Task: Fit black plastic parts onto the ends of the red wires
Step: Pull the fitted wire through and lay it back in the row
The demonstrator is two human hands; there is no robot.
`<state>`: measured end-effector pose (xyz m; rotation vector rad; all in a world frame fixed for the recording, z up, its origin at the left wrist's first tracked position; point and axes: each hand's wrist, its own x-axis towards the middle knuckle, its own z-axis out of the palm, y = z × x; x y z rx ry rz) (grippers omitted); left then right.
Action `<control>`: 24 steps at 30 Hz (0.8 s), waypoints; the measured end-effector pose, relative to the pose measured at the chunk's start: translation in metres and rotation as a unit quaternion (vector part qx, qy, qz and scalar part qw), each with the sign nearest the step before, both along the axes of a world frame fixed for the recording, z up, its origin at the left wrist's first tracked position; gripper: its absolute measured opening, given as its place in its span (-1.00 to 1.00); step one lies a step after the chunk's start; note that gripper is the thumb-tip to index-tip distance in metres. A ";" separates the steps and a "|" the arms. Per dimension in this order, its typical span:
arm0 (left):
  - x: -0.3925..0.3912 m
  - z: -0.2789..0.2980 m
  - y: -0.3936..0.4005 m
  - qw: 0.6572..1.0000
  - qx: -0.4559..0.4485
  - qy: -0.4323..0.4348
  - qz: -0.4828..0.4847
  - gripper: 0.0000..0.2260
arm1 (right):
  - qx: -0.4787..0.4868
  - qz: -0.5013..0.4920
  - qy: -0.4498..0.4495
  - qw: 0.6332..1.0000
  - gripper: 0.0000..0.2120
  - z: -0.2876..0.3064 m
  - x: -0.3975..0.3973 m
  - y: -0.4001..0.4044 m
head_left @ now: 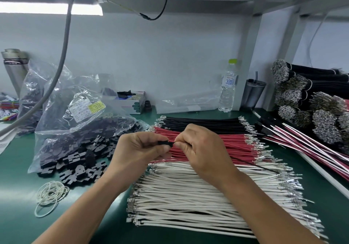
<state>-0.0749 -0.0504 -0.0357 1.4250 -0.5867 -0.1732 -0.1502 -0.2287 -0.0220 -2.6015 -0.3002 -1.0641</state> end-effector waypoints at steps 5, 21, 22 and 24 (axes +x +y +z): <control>0.009 0.003 -0.007 0.997 -0.023 0.000 0.075 -0.90 | -0.072 -0.062 -0.137 0.986 -0.95 0.007 0.000 -0.002; 0.033 0.001 0.018 0.984 -0.107 0.089 0.111 -0.67 | -0.004 -0.051 0.141 0.989 -0.87 0.008 0.035 -0.004; 0.034 0.000 0.019 0.984 -0.110 0.089 0.108 -0.67 | -0.001 -0.045 0.130 0.990 -0.87 0.008 0.032 -0.007; 0.035 0.000 0.020 0.984 -0.116 0.091 0.101 -0.65 | 0.023 -0.025 0.115 0.993 -0.86 0.003 0.026 -0.008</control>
